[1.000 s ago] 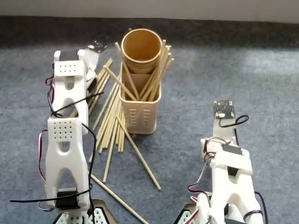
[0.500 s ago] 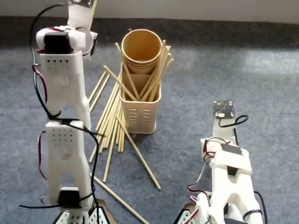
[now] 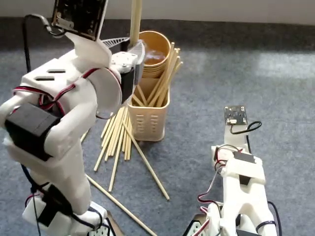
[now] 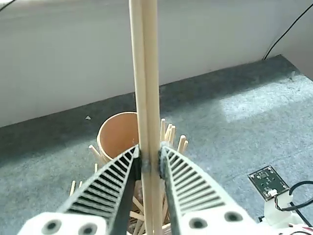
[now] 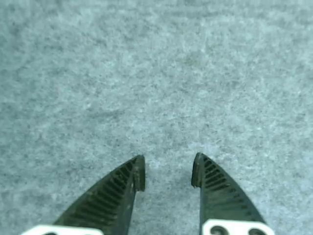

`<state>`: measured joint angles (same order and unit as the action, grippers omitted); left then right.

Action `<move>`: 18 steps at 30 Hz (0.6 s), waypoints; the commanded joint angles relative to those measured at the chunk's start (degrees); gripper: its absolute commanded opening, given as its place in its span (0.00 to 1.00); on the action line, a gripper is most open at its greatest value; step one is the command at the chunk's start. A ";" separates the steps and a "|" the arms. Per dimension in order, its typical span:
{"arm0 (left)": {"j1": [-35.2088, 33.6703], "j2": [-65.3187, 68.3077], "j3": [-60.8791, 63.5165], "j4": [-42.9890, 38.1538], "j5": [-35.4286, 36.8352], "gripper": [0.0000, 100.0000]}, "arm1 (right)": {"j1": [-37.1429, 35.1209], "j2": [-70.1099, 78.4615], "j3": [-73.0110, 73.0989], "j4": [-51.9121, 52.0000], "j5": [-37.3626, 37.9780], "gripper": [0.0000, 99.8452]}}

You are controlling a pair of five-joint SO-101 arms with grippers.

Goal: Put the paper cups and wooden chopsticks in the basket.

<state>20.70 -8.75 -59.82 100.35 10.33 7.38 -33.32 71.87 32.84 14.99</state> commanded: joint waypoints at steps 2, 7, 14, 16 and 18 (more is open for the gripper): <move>1.89 -6.11 14.90 -9.67 1.49 0.00 | -0.40 -0.04 -0.04 -1.01 0.53 0.17; 2.24 -8.04 24.92 -20.31 0.79 0.01 | -0.40 -0.04 -0.04 -1.01 0.53 0.17; 2.51 -8.31 33.19 -25.93 -1.67 0.01 | -0.40 -0.04 -0.04 -1.01 0.62 0.17; 2.59 -8.40 33.54 -25.58 -1.67 0.04 | -0.40 -0.04 -0.04 -1.01 0.62 0.17; 2.42 -8.40 33.54 -25.58 -1.76 0.08 | -0.40 -0.04 -0.04 -1.01 0.62 0.17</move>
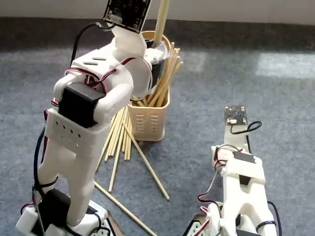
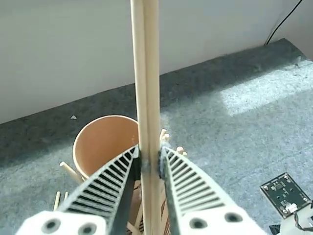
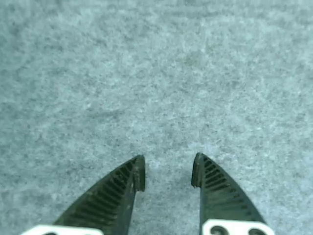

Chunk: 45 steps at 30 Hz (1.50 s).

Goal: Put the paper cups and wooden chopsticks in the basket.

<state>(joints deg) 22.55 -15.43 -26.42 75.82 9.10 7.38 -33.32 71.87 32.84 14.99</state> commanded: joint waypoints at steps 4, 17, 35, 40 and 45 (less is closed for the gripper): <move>0.31 -1.54 0.31 -1.93 -2.20 0.09 | -0.40 -0.04 -0.04 -1.01 0.62 0.17; -0.84 -1.36 6.20 -7.56 -8.18 0.09 | -0.40 -0.04 -0.04 -1.01 0.62 0.17; -1.01 -1.71 13.05 -11.25 -8.26 0.17 | -0.40 -0.04 -0.04 -1.01 0.62 0.17; -4.44 -1.89 12.35 -11.25 -8.26 0.17 | -0.40 -0.04 -0.04 -1.01 0.62 0.17; -16.57 -6.73 8.75 -7.03 -8.26 0.17 | -0.40 -0.04 -0.04 -1.01 0.62 0.17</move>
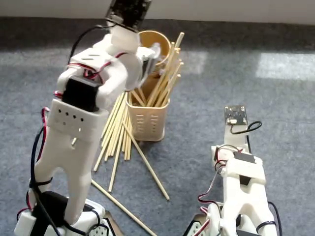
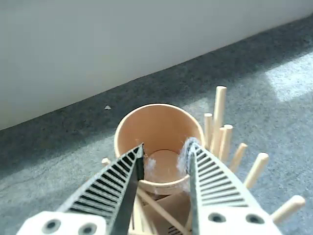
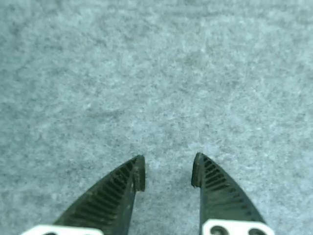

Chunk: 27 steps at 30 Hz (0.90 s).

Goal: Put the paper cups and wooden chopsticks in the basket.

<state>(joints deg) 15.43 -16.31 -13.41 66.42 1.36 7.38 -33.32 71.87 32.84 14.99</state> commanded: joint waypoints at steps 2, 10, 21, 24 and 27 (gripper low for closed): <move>-16.13 -8.22 -4.79 4.84 -0.53 0.17 | -0.40 -0.04 -0.04 -1.01 0.62 0.17; -25.10 -1.71 8.04 26.37 -14.15 0.17 | -0.40 -0.04 -0.04 -1.01 0.62 0.17; -13.23 20.09 23.34 15.47 -16.70 0.18 | -0.48 -0.04 -0.04 -1.01 0.53 0.17; -11.91 24.31 23.25 11.78 -15.03 0.18 | -0.48 -0.04 -0.04 -1.01 0.53 0.17; -12.00 28.53 23.25 9.41 -14.95 0.18 | -0.48 -0.04 0.04 -1.01 0.62 0.17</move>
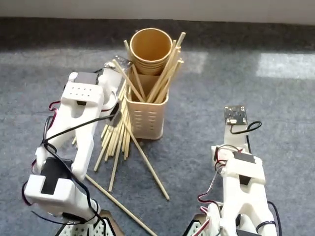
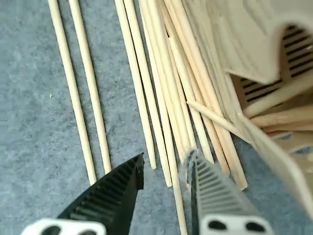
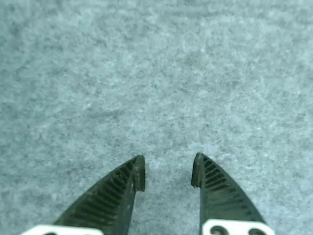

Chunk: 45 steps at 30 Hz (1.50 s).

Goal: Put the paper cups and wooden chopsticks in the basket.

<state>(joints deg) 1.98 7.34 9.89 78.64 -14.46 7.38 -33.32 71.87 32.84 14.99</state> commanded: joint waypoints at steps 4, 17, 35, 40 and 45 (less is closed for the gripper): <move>1.36 10.51 -0.13 -5.45 0.79 0.18 | -0.48 -0.04 0.04 -1.01 0.62 0.17; -15.34 12.79 -7.34 -5.71 0.62 0.17 | -0.48 -0.04 0.04 -1.01 0.62 0.17; -0.57 -2.59 -25.10 10.20 -2.64 0.17 | -0.48 -0.04 0.04 -1.10 0.53 0.17; 6.46 -2.15 -31.52 14.77 -2.55 0.17 | -0.40 -0.04 0.04 -1.10 0.53 0.17; 12.35 1.71 -35.12 14.42 0.44 0.17 | -0.40 -0.04 0.04 -1.10 0.53 0.17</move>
<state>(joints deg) 9.45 7.60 -20.70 92.88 -17.27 7.38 -33.32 71.87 32.66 14.99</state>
